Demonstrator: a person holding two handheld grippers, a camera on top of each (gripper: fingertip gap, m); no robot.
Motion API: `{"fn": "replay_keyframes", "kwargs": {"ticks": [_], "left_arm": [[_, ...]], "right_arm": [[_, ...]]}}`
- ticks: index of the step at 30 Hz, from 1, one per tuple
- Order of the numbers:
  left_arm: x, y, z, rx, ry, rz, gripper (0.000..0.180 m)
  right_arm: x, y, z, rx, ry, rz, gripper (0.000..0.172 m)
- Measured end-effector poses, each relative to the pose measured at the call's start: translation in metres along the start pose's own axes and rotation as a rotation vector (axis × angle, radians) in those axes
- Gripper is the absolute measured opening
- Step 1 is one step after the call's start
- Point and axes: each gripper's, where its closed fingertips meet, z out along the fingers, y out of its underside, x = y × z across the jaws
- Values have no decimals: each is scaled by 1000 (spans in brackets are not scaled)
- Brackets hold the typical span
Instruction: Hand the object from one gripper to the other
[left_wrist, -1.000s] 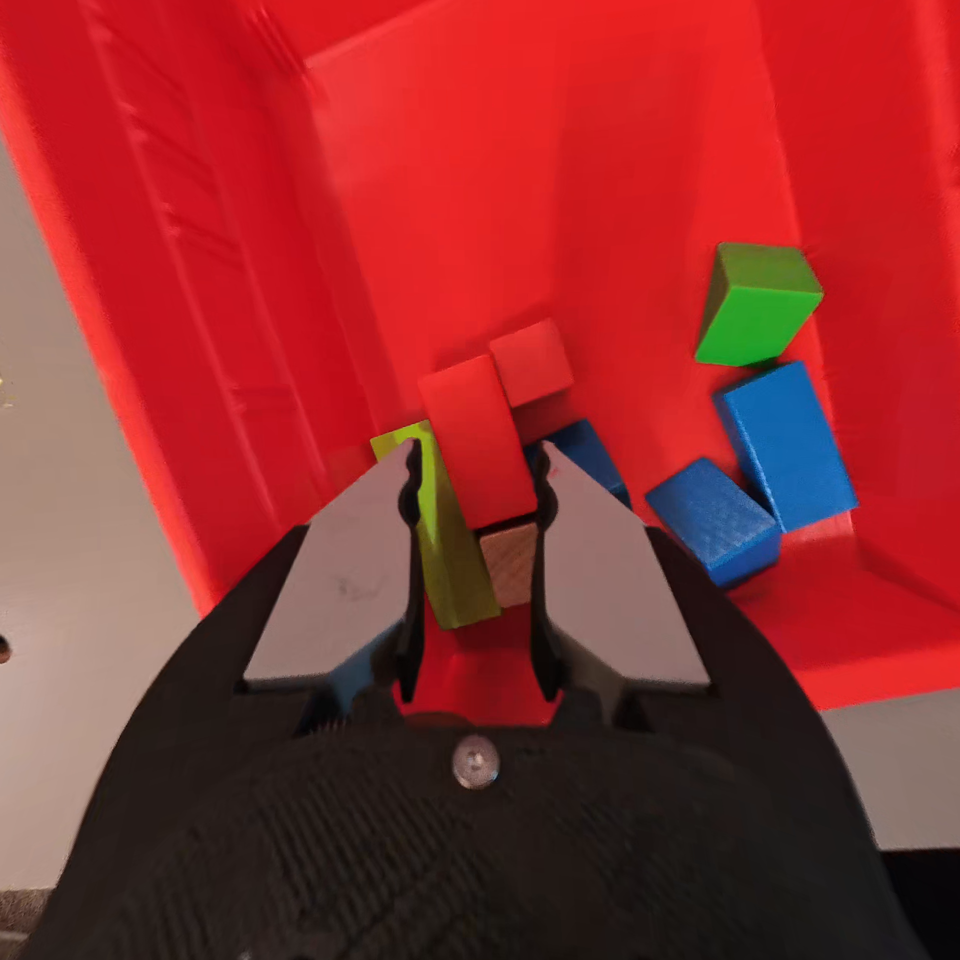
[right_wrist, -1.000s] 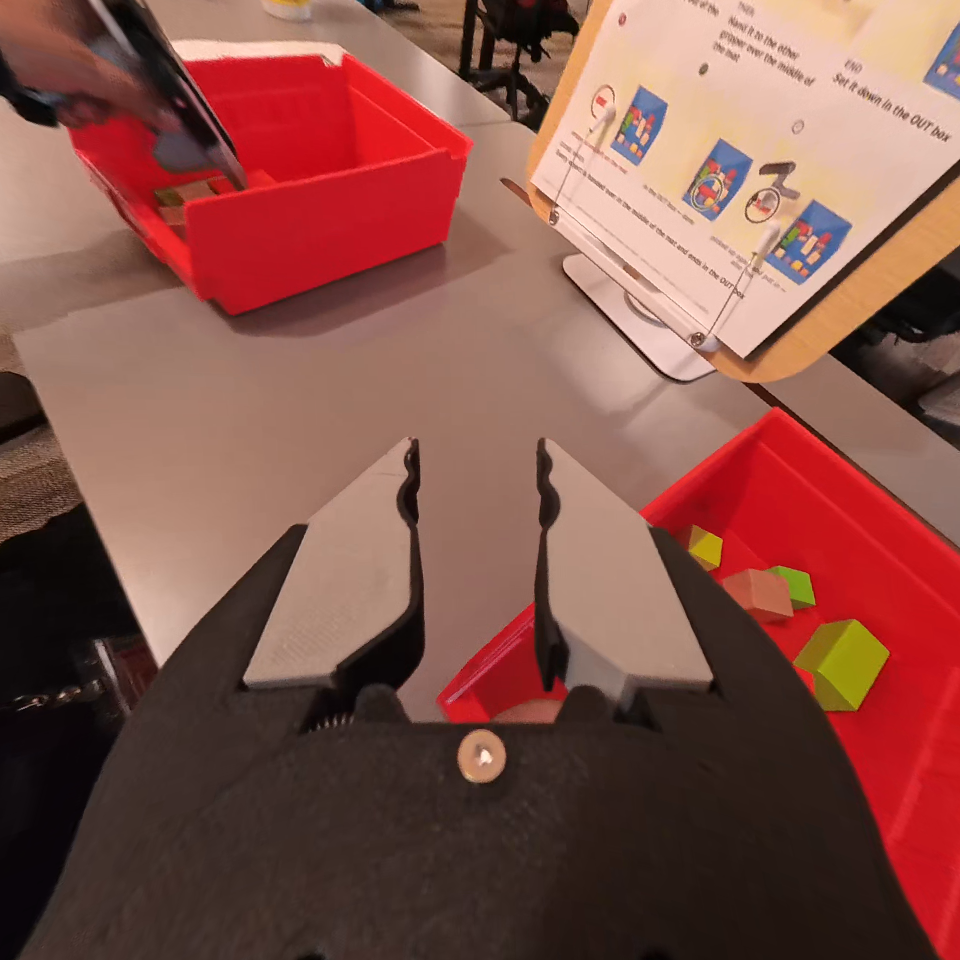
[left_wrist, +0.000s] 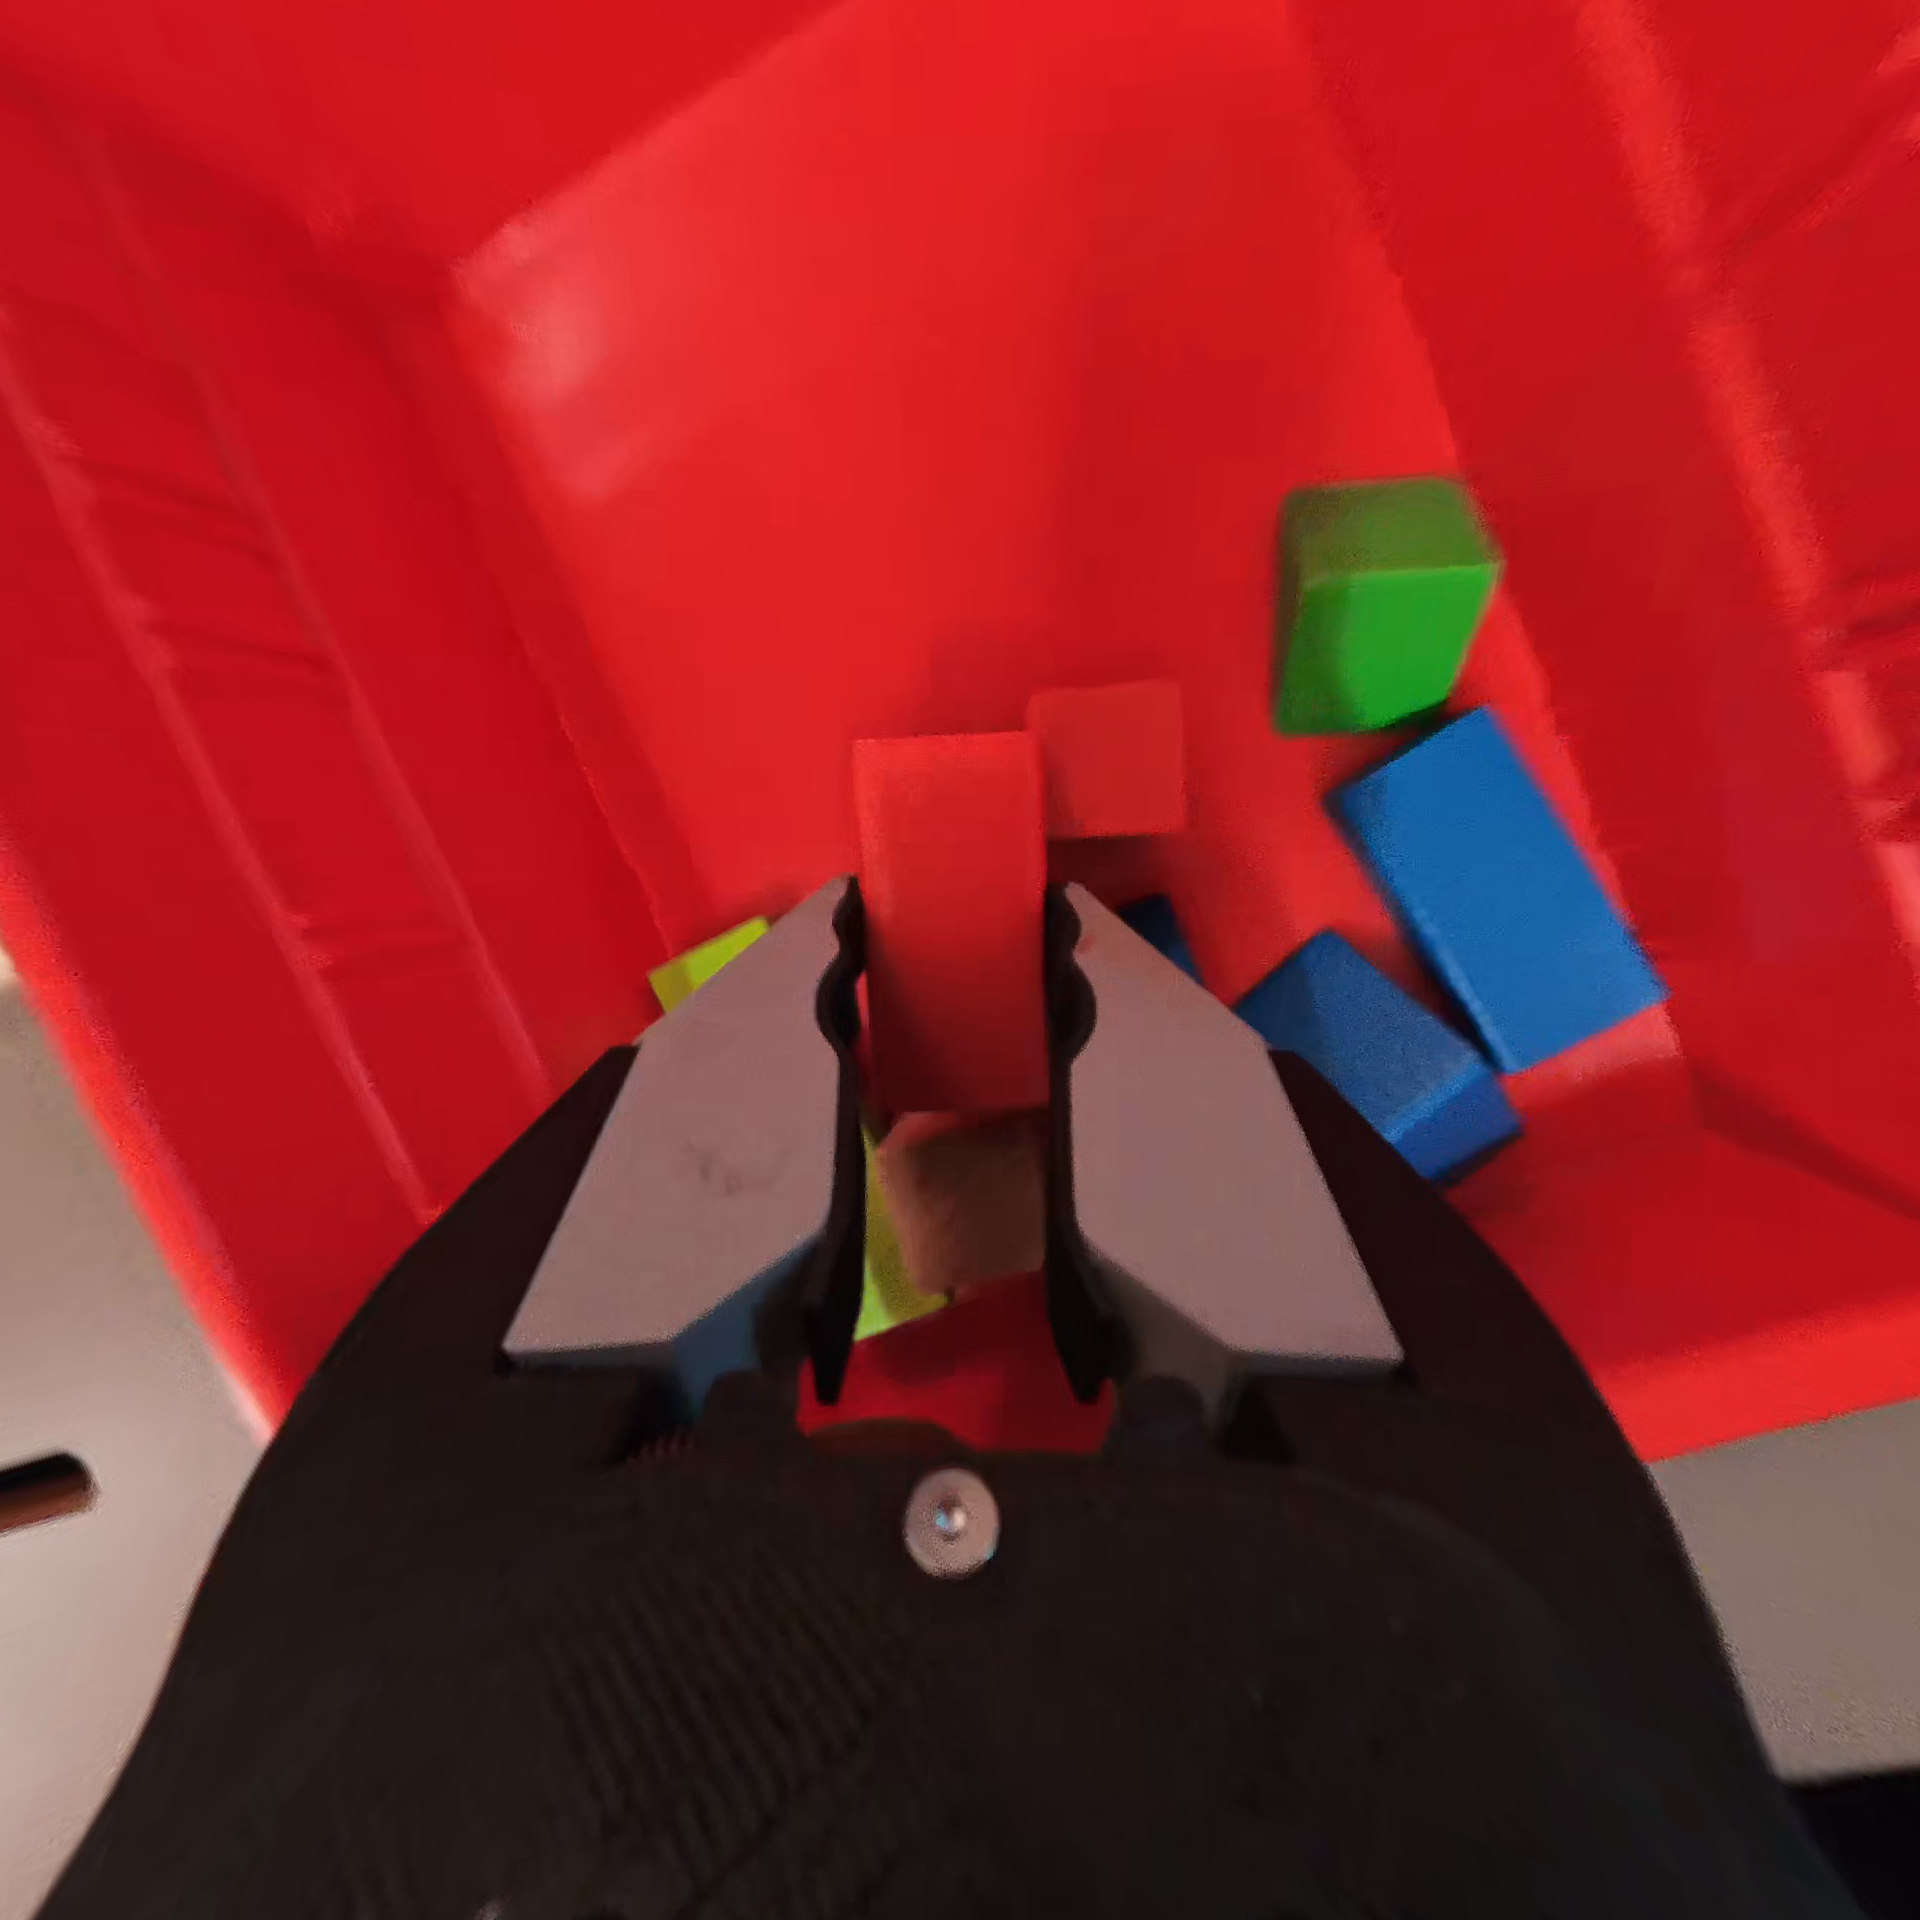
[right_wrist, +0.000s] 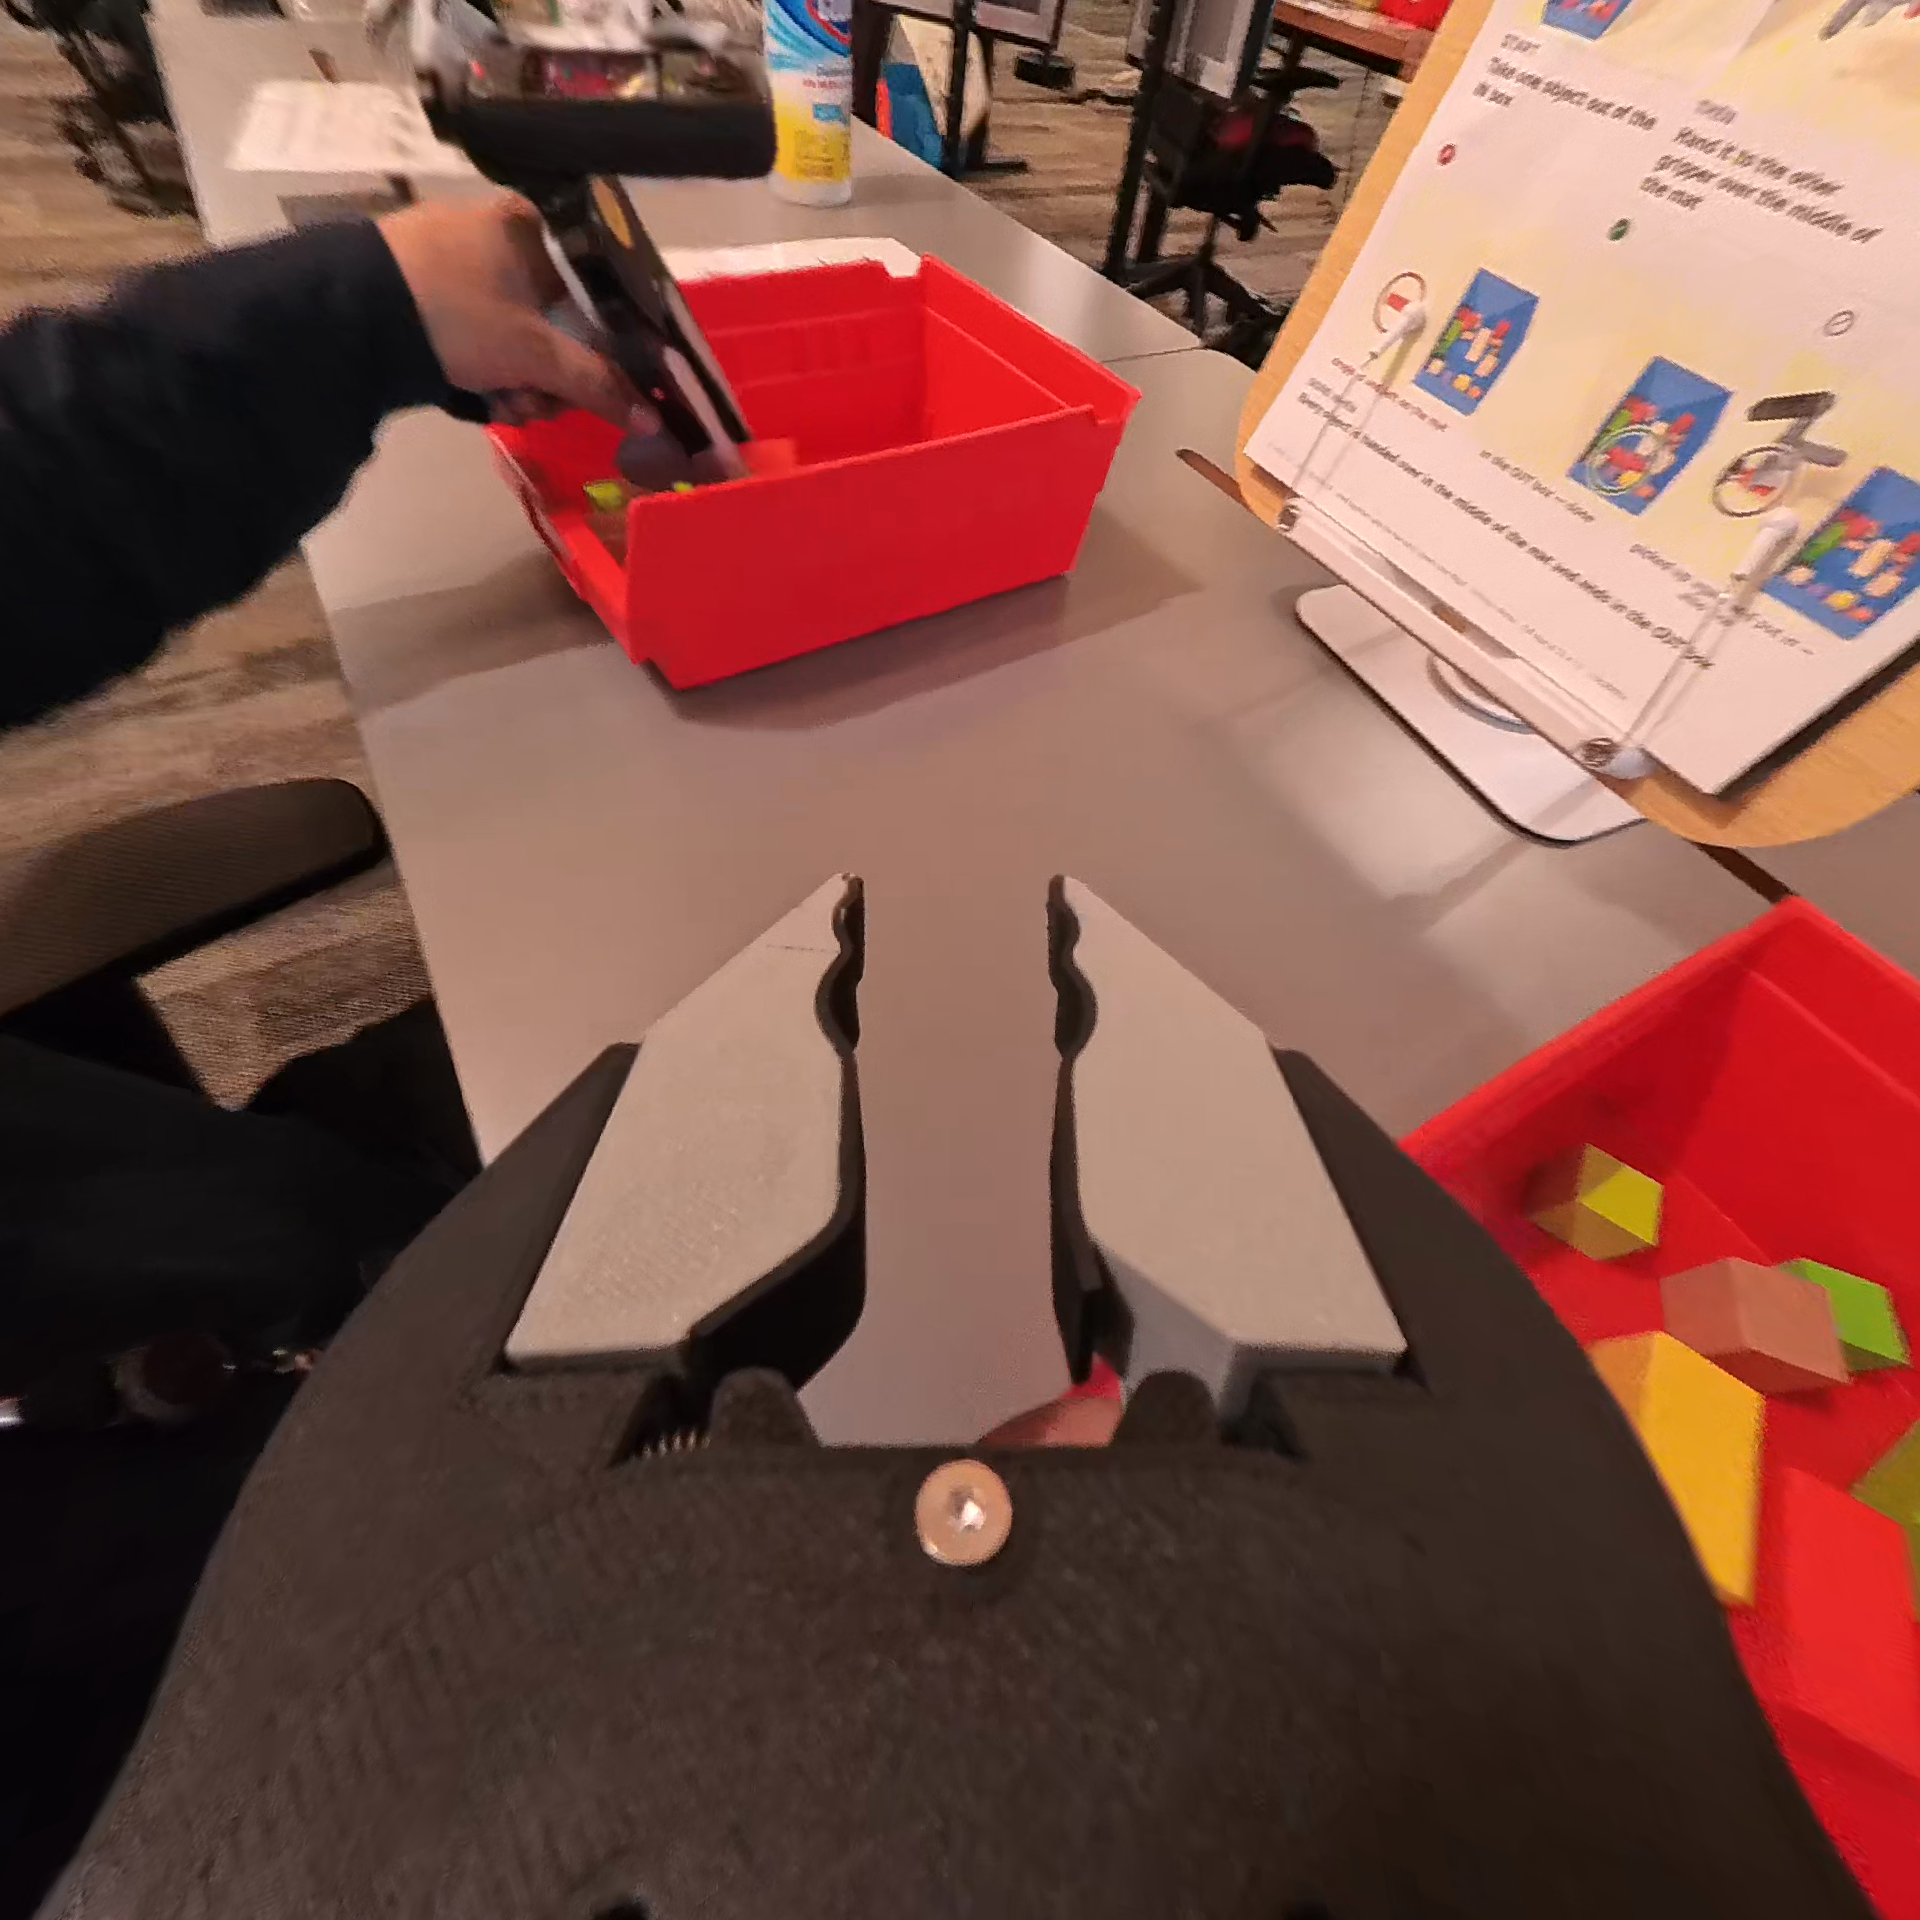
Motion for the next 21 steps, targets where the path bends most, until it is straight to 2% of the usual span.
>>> {"fn": "replay_keyframes", "kwargs": {"ticks": [2,3,4,5,7,9,11,13,14,17,21], "left_arm": [[3,-28,-25,178,-82,55,30],[6,-47,-46,315,-137,92,30],[17,-64,-70,461,-157,118,31],[40,-78,-95,613,-106,127,31],[117,-100,-148,908,235,133,31],[181,-106,-195,1083,583,136,30],[222,-107,-226,1143,834,139,31],[257,-102,-247,1125,1037,192,30],[270,-101,-250,1112,1065,228,30],[297,-98,-244,1081,1018,351,30],[320,-93,-251,1106,1113,377,30]], "right_arm": [[-8,-5,5,25,-70,43,33],[-12,-8,8,40,-104,62,32],[-15,-12,11,57,-136,78,32],[-18,-16,14,75,-167,91,32],[-27,-27,23,119,-241,117,32],[-41,-43,30,169,-351,155,33],[-52,-58,37,204,-436,198,37],[-59,-72,38,246,-478,218,44],[-61,-79,35,278,-491,219,43],[-61,-90,20,340,-506,210,43],[-56,-96,4,427,-541,252,38]]}}
